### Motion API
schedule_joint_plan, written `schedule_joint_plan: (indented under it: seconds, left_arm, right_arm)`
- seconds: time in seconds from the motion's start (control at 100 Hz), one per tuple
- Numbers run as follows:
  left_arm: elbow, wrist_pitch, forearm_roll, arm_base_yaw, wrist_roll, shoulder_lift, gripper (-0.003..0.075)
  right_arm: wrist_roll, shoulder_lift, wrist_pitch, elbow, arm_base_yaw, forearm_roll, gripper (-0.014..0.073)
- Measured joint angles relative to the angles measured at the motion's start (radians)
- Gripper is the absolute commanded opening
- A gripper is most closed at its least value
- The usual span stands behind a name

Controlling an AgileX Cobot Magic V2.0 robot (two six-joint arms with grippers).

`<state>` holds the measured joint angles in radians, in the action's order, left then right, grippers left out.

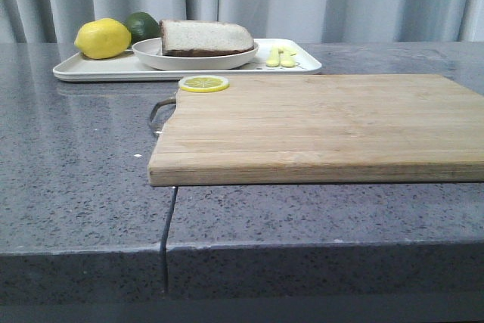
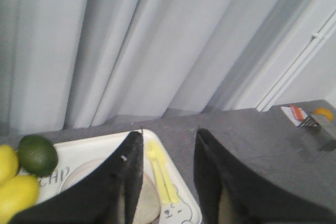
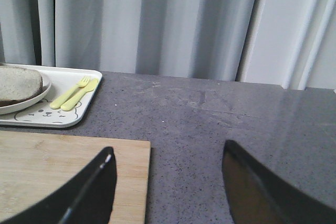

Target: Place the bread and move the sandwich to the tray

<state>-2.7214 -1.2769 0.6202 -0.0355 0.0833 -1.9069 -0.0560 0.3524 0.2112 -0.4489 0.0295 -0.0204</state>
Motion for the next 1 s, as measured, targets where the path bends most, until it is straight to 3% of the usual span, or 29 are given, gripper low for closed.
schedule_joint_plan:
  seconds: [0.23, 0.44, 0.71, 1.0]
  left_arm:
    - [0.338, 0.000, -0.164, 0.011, -0.100, 0.190, 0.0209]
    - [0.645, 0.019, -0.366, 0.098, -0.172, 0.437, 0.0209]
    - [1.161, 0.370, -0.411, 0.200, -0.233, 0.824, 0.0209]
    - [1.775, 0.759, -0.428, 0.210, -0.251, 1.235, 0.0209]
  right_arm:
    - [0.000, 0.000, 0.000, 0.000, 0.000, 0.000, 0.0451]
    - [0.000, 0.000, -0.002, 0.000, 0.000, 0.000, 0.0451]
    - [0.000, 0.000, -0.002, 0.000, 0.000, 0.000, 0.0451]
    - [0.000, -0.001, 0.032, 0.000, 0.000, 0.000, 0.0447]
